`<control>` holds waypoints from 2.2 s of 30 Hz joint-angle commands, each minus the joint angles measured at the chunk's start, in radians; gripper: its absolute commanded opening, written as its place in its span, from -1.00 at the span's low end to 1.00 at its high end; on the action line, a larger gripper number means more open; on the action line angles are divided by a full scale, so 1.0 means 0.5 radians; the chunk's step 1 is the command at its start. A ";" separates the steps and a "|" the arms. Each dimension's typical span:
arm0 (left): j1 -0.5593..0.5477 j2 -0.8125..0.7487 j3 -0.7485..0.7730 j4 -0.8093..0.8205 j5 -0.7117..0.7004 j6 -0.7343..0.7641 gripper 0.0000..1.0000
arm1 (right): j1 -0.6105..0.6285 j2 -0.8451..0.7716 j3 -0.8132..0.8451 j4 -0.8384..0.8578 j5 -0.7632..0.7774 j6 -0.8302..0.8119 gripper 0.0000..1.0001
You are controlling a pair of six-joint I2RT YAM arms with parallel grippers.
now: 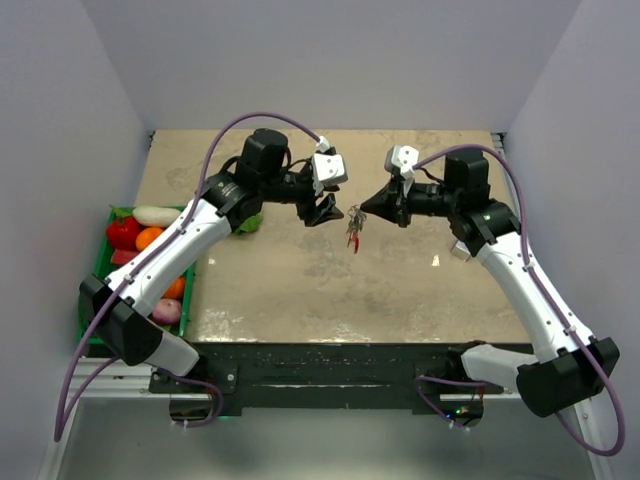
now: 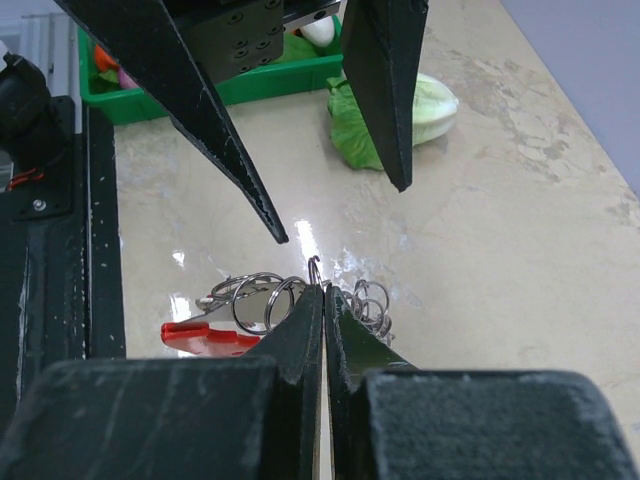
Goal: Remove the keys from the keyring
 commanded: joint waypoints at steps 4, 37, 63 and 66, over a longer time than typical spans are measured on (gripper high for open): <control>0.011 0.026 0.137 0.084 0.290 -0.107 0.19 | -0.015 -0.035 0.145 -0.140 -0.161 -0.274 -1.00; -0.005 -0.044 -0.026 -0.183 0.800 0.218 -0.24 | -0.110 -0.048 0.301 -1.214 -0.839 -2.042 -1.00; -0.161 0.109 0.014 0.038 0.834 -0.116 -0.52 | -0.156 -0.066 0.243 -1.202 -0.898 -2.055 -1.00; -0.164 0.118 0.017 0.041 0.834 -0.123 -0.53 | -0.156 -0.069 0.243 -1.205 -0.904 -2.055 -1.00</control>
